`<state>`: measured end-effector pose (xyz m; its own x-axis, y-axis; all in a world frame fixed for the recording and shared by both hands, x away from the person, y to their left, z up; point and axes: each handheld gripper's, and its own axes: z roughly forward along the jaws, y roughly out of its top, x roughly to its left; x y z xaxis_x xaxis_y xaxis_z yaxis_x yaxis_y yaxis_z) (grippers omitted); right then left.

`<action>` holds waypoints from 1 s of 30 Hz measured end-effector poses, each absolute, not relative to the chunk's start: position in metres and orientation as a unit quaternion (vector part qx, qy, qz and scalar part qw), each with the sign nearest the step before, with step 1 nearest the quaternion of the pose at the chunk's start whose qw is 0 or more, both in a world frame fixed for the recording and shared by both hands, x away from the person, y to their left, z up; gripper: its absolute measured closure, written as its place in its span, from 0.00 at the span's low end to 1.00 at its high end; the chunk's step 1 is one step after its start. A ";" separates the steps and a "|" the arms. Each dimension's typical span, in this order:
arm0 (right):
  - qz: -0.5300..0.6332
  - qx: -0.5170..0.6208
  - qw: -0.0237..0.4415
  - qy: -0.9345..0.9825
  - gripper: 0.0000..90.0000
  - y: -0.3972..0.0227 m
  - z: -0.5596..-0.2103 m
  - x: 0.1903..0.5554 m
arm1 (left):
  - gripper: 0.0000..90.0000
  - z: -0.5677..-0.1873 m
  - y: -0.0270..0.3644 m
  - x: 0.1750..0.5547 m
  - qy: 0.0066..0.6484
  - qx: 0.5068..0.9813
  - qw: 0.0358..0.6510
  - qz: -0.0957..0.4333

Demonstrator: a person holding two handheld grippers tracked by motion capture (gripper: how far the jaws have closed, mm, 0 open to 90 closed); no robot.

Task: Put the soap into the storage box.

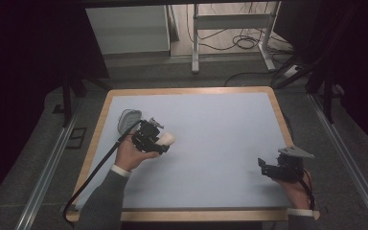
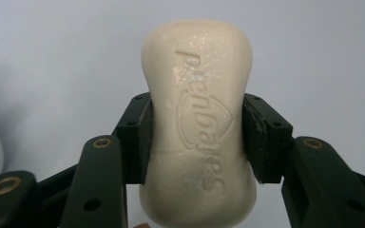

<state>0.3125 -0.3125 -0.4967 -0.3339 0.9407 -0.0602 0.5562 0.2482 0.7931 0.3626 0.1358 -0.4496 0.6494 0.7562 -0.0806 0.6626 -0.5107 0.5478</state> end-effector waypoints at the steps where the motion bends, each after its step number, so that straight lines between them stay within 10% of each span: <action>1: 0.346 0.506 0.278 0.740 0.11 -0.313 -0.497 0.312 | 0.55 -0.449 0.137 0.363 0.411 0.865 0.276 0.084; 30: 0.342 0.508 0.278 0.740 0.11 -0.314 -0.498 0.313 | 0.55 -0.441 0.156 0.376 0.429 0.855 0.275 0.093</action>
